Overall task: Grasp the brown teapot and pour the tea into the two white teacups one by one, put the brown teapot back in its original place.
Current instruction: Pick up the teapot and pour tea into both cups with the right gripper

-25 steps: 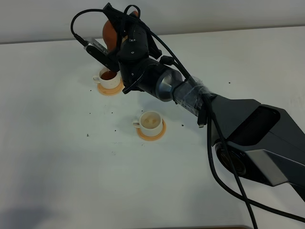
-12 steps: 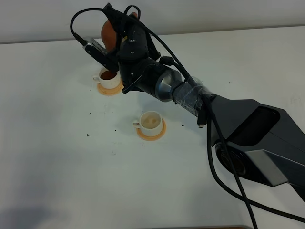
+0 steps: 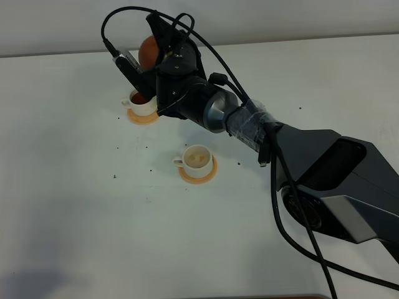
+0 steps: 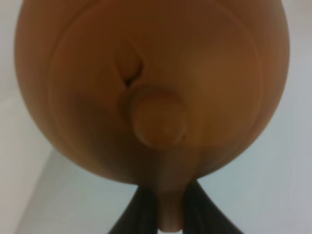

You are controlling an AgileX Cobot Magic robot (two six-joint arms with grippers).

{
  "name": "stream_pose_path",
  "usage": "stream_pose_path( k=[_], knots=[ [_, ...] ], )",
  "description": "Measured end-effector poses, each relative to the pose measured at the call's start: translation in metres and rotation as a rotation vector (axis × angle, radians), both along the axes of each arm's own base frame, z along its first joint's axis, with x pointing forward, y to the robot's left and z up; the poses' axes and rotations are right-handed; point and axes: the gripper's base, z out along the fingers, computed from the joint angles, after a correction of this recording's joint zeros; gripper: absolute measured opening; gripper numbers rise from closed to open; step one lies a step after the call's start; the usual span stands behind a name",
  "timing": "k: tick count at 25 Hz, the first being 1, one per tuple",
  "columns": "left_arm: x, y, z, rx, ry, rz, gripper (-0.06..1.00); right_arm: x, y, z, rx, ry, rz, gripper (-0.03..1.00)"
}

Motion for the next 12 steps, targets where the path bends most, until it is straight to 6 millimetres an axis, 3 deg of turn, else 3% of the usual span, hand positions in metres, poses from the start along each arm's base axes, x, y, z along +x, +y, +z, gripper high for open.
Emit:
stream_pose_path(
  k=[5,12],
  knots=[
    [0.000,0.000,0.000,0.000,0.000,0.000,0.25,0.001,-0.007,0.001,0.062,0.093,-0.072,0.09],
    [0.000,0.000,0.000,0.000,0.000,0.000,0.25,-0.006,-0.021,0.037,0.083,0.170,-0.176,0.09]
  ],
)
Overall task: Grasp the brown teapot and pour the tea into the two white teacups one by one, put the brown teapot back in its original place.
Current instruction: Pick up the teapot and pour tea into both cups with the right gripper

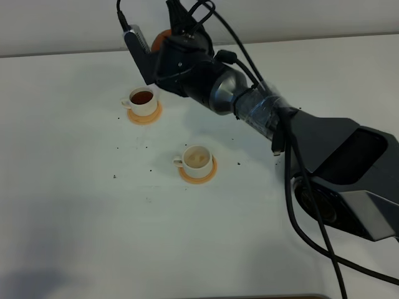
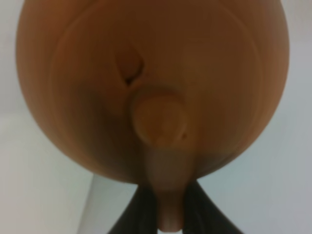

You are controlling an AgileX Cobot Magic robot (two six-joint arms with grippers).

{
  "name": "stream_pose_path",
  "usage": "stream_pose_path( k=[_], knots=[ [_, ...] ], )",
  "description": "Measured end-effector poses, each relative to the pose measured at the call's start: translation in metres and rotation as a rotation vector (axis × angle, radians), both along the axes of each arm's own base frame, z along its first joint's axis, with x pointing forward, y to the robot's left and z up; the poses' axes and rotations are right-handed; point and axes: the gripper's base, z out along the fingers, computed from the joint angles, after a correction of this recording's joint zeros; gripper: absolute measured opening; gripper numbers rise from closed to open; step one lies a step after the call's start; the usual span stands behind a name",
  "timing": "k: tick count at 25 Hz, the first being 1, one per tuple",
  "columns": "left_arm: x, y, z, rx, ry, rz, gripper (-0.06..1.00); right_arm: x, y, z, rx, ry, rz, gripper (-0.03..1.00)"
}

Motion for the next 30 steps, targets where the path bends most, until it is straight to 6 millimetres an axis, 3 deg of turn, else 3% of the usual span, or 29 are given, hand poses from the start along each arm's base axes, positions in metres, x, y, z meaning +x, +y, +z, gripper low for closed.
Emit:
stream_pose_path(
  k=[6,21,30],
  knots=[
    [0.000,0.000,0.000,0.000,0.000,0.000,0.25,-0.012,-0.007,0.008,0.014,0.172,-0.044,0.09],
    [0.000,0.000,0.000,0.000,0.000,0.000,0.25,-0.006,-0.035,-0.014,0.277,0.669,-0.244,0.09],
    [0.000,0.000,0.000,0.000,0.000,0.000,0.25,-0.006,-0.040,-0.016,0.469,0.743,-0.512,0.09]
  ],
)
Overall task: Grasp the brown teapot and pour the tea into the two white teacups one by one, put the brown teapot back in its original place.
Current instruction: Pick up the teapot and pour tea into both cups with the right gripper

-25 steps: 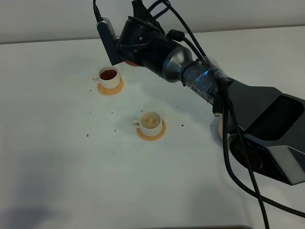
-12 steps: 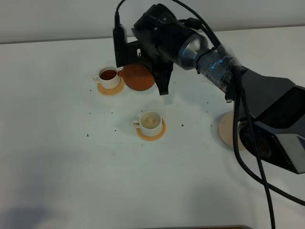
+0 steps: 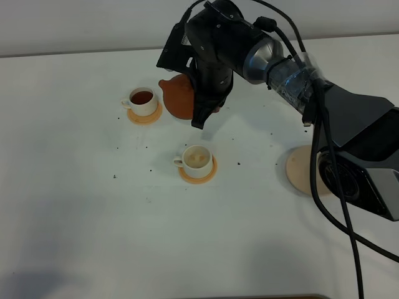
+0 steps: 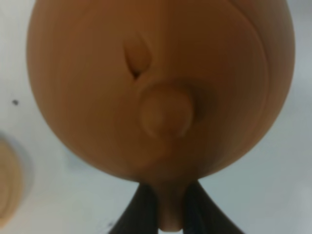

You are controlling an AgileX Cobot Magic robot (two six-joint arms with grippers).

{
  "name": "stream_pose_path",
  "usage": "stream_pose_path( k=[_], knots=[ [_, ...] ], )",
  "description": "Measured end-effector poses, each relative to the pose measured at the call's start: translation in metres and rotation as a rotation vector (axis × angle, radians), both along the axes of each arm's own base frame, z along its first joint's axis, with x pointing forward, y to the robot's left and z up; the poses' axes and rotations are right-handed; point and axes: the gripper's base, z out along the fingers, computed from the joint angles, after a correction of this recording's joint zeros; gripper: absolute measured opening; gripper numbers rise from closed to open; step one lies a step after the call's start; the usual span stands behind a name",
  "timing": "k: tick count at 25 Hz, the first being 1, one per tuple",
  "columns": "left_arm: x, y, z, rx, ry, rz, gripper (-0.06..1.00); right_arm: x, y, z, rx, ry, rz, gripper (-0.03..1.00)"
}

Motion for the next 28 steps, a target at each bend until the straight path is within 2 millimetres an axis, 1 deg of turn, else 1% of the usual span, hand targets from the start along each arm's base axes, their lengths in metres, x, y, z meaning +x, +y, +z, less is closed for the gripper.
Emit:
stream_pose_path(
  k=[4,13,15,21,28],
  knots=[
    [0.000,0.000,0.000,0.000,0.000,0.000,0.25,-0.001,-0.001,-0.001,-0.001,0.018,-0.042,0.09],
    [0.000,0.000,0.000,0.000,0.000,0.000,0.25,-0.001,-0.002,-0.001,-0.001,0.019,-0.058,0.09],
    [0.000,0.000,0.000,0.000,0.000,0.000,0.25,-0.001,-0.002,-0.002,-0.008,0.021,-0.059,0.09],
    [0.000,0.000,0.000,0.000,0.000,0.000,0.25,0.001,-0.002,-0.016,-0.036,0.027,-0.063,0.09],
    [0.000,0.000,0.000,0.000,0.000,0.000,0.25,0.003,-0.004,-0.016,-0.052,0.006,-0.082,0.09]
  ],
)
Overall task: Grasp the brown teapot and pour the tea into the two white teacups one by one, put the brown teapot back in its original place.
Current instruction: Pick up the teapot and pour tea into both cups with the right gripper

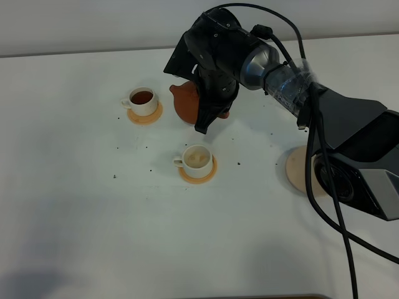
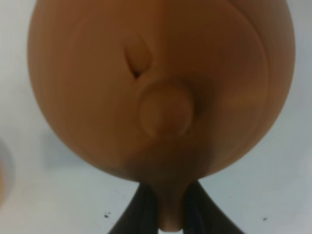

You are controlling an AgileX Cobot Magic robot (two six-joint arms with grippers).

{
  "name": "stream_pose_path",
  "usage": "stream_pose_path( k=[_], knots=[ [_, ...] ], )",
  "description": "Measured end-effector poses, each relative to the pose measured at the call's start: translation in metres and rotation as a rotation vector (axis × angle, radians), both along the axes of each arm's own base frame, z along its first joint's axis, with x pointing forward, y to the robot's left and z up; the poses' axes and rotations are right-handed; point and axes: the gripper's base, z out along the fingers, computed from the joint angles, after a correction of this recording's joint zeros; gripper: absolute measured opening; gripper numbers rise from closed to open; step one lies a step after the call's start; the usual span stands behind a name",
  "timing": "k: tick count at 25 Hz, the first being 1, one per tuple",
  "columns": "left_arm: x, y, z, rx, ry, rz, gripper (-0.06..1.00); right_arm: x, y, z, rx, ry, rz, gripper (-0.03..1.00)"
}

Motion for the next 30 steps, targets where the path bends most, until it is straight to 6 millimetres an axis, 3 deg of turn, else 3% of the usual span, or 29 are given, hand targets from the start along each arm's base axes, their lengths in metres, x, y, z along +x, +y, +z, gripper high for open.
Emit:
stream_pose_path(
  k=[10,21,30],
  knots=[
    [0.000,0.000,0.000,0.000,0.000,0.000,0.25,0.000,0.000,0.003,0.004,-0.004,-0.007,0.09],
    [0.000,0.000,0.000,0.000,0.000,0.000,0.25,-0.003,-0.003,0.029,0.035,-0.036,-0.007,0.09],
    [0.000,0.000,0.000,0.000,0.000,0.000,0.25,-0.012,-0.012,0.021,-0.013,0.021,-0.007,0.09]
  ],
)
